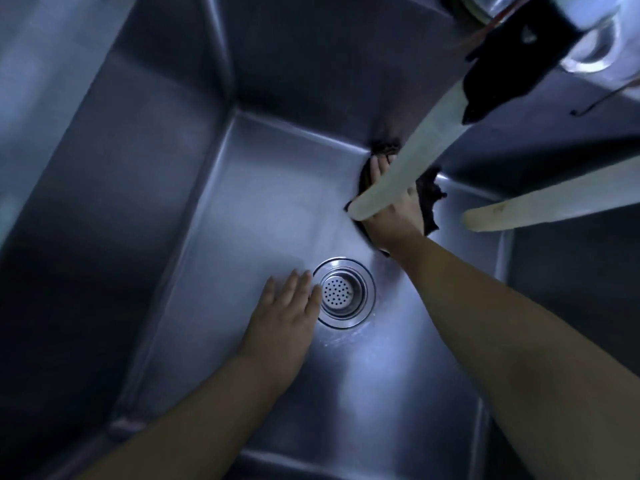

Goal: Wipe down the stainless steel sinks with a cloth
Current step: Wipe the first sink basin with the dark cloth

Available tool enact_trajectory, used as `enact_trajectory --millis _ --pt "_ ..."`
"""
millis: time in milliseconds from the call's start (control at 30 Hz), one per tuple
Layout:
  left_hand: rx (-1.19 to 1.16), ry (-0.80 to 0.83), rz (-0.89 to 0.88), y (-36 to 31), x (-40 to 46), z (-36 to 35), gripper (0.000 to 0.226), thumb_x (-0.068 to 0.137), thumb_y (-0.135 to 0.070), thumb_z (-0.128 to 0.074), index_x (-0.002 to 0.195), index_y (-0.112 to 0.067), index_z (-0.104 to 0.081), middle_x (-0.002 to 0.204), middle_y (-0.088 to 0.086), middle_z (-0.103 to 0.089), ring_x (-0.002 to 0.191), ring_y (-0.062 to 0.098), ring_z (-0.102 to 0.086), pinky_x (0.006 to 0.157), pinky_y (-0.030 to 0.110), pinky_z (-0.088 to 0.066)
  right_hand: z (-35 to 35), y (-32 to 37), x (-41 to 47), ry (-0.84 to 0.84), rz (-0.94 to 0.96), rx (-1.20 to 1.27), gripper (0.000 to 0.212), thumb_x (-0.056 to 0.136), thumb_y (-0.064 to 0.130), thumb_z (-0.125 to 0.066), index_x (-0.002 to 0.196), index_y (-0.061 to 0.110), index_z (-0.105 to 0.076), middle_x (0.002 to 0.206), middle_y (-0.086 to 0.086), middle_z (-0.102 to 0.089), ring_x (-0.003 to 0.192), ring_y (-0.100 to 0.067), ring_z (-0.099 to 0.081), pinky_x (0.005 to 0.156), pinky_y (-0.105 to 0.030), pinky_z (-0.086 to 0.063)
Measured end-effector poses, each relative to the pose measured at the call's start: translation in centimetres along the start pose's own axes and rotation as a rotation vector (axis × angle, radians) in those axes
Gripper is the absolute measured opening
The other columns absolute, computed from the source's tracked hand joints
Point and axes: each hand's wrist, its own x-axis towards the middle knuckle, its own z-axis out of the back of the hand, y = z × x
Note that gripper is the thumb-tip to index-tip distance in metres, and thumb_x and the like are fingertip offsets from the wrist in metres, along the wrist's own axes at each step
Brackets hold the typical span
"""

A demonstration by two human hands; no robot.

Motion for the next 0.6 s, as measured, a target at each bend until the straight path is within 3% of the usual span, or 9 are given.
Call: enact_trajectory --millis 133,267,433,600 --pt "0.062 0.035 0.092 -1.8 0.6 0.2 0.082 0.094 -0.034 -0.047 0.149 -0.006 0.007 0.155 0.021 0.016 0.142 0.042 0.014 0.11 0.064 0.005 0.6 -4.7 -3.1 -0.04 -0.142 0.057 0.079 0.088 0.054 -0.03 0.15 0.007 -0.016 0.158 -0.012 -0.014 0.147 -0.025 -0.005 0.117 -0.035 0.01" --pt "0.101 0.068 0.161 -2.6 0.8 0.2 0.081 0.095 -0.031 -0.047 0.148 -0.002 0.007 0.154 0.027 0.012 0.142 0.045 0.007 0.11 0.065 0.002 0.7 -7.7 -5.4 -0.141 -0.259 0.076 0.071 0.09 0.042 -0.049 0.145 0.001 -0.029 0.149 -0.022 -0.033 0.141 -0.038 -0.022 0.116 -0.053 -0.01" --pt "0.098 0.094 0.199 -2.8 0.8 -0.8 0.081 0.094 -0.028 -0.049 0.148 0.001 0.003 0.155 0.027 0.007 0.143 0.043 0.0 0.112 0.06 -0.01 -0.3 -9.8 -7.6 -0.089 -0.504 0.05 0.077 0.091 0.05 -0.042 0.148 0.003 -0.022 0.156 -0.017 -0.021 0.145 -0.03 -0.013 0.117 -0.044 -0.008" --pt "0.081 0.103 0.211 -3.5 1.3 -0.8 0.072 0.095 -0.015 -0.044 0.147 0.004 0.001 0.154 0.029 0.005 0.142 0.045 -0.001 0.112 0.055 -0.018 -0.9 -7.9 -13.7 -0.05 -0.533 0.104 0.087 0.084 0.056 -0.032 0.149 0.001 -0.016 0.157 -0.018 -0.014 0.146 -0.032 -0.01 0.117 -0.042 -0.009"
